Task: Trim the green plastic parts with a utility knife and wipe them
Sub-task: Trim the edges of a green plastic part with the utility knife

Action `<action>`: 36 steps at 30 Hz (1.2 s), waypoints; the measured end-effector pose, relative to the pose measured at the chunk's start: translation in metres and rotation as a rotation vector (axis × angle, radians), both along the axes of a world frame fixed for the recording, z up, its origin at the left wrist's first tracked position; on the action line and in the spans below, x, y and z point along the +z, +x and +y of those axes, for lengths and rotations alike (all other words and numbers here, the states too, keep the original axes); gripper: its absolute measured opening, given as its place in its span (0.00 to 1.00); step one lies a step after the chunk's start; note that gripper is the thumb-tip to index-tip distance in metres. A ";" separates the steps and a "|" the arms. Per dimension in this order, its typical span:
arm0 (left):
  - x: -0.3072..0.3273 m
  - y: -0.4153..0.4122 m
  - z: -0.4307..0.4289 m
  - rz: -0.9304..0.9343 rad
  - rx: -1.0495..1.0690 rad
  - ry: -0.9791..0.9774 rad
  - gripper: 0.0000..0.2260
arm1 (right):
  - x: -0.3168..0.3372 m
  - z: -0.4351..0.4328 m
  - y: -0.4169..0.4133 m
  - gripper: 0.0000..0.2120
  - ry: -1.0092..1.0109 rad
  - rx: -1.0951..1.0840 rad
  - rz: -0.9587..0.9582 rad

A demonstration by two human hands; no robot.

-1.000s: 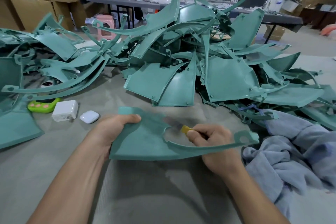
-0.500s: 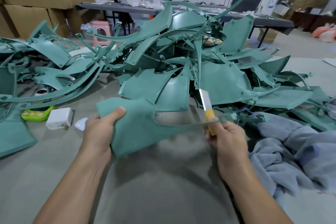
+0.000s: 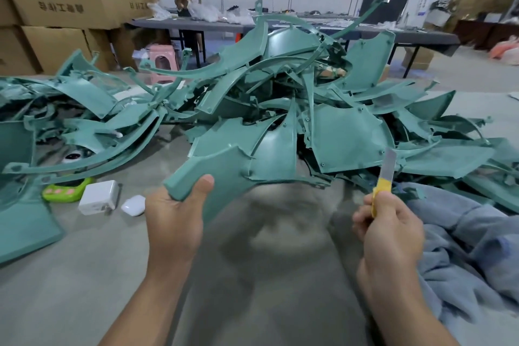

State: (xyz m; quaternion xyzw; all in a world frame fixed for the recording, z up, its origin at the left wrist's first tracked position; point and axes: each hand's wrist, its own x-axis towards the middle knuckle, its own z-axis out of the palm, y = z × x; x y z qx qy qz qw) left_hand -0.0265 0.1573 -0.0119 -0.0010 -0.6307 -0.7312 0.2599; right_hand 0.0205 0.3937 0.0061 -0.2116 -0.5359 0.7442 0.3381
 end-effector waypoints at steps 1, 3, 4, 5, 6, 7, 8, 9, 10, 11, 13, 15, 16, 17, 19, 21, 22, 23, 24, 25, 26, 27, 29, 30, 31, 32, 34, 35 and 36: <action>-0.002 0.001 0.001 -0.034 0.015 -0.041 0.09 | 0.001 -0.001 0.001 0.17 0.058 0.050 0.017; -0.006 0.003 0.004 -0.073 0.083 -0.184 0.21 | -0.001 -0.014 0.004 0.19 0.178 0.214 0.025; -0.008 0.004 0.005 -0.062 0.114 -0.252 0.24 | -0.004 -0.023 0.004 0.19 0.222 0.303 0.018; -0.008 0.006 0.006 -0.033 0.130 -0.293 0.23 | -0.006 -0.033 0.004 0.18 0.248 0.384 0.013; -0.007 0.008 0.007 -0.007 0.125 -0.308 0.19 | -0.008 -0.042 0.002 0.18 0.267 0.447 0.014; -0.006 0.009 0.007 0.009 0.112 -0.309 0.15 | -0.011 -0.048 -0.001 0.17 0.292 0.494 0.017; -0.005 0.010 0.007 0.020 0.097 -0.311 0.11 | -0.013 -0.051 -0.005 0.17 0.323 0.530 0.017; -0.004 0.010 0.007 0.029 0.083 -0.315 0.09 | -0.014 -0.052 -0.009 0.17 0.359 0.560 0.010; -0.005 0.011 0.007 0.034 0.072 -0.317 0.09 | -0.015 -0.052 -0.013 0.18 0.408 0.577 -0.013; -0.006 0.011 0.008 0.033 0.066 -0.318 0.11 | -0.017 -0.051 -0.016 0.18 0.477 0.570 -0.061; -0.007 0.012 0.010 0.026 0.081 -0.343 0.13 | -0.024 -0.046 -0.020 0.18 0.648 0.497 -0.223; -0.008 0.012 0.012 0.013 0.125 -0.392 0.14 | -0.026 -0.042 -0.022 0.17 0.685 0.420 -0.286; -0.007 0.013 0.014 0.012 0.143 -0.415 0.12 | -0.024 -0.041 -0.021 0.16 0.635 0.411 -0.235; -0.006 0.014 0.016 0.013 0.150 -0.431 0.10 | -0.022 -0.042 -0.019 0.16 0.556 0.418 -0.164; -0.005 0.015 0.020 0.015 0.138 -0.451 0.07 | -0.019 -0.047 -0.016 0.16 0.480 0.480 -0.092; -0.007 0.015 0.020 -0.001 0.144 -0.485 0.10 | -0.020 -0.051 -0.012 0.16 0.578 0.534 -0.169; -0.009 0.013 0.020 -0.017 0.159 -0.494 0.16 | -0.022 -0.050 -0.011 0.15 0.650 0.513 -0.229; -0.012 0.012 0.020 -0.045 0.174 -0.486 0.22 | -0.023 -0.049 -0.011 0.14 0.707 0.471 -0.278; -0.013 0.011 0.019 -0.077 0.187 -0.465 0.27 | -0.024 -0.046 -0.011 0.13 0.736 0.434 -0.292; -0.014 0.009 0.018 -0.104 0.196 -0.448 0.29 | -0.024 -0.044 -0.009 0.13 0.743 0.413 -0.270; -0.014 0.008 0.019 -0.124 0.206 -0.440 0.30 | -0.024 -0.044 -0.008 0.14 0.738 0.404 -0.224; -0.013 0.008 0.019 -0.133 0.217 -0.443 0.30 | -0.024 -0.046 -0.006 0.15 0.715 0.396 -0.170; -0.010 0.010 0.022 -0.123 0.232 -0.458 0.28 | -0.023 -0.049 -0.006 0.16 0.677 0.397 -0.127; -0.010 0.011 0.023 -0.111 0.231 -0.470 0.27 | -0.023 -0.050 -0.009 0.17 0.693 0.409 -0.159; -0.010 0.012 0.024 -0.098 0.231 -0.486 0.24 | -0.023 -0.048 -0.012 0.18 0.728 0.413 -0.221; -0.010 0.013 0.026 -0.085 0.231 -0.499 0.22 | -0.023 -0.045 -0.015 0.19 0.755 0.404 -0.286; -0.008 0.015 0.027 -0.052 0.220 -0.511 0.17 | -0.023 -0.040 -0.018 0.20 0.733 0.367 -0.319; -0.007 0.016 0.028 -0.027 0.210 -0.524 0.14 | -0.024 -0.039 -0.017 0.19 0.691 0.363 -0.270; -0.006 0.017 0.030 -0.001 0.196 -0.542 0.10 | -0.023 -0.039 -0.014 0.19 0.647 0.376 -0.211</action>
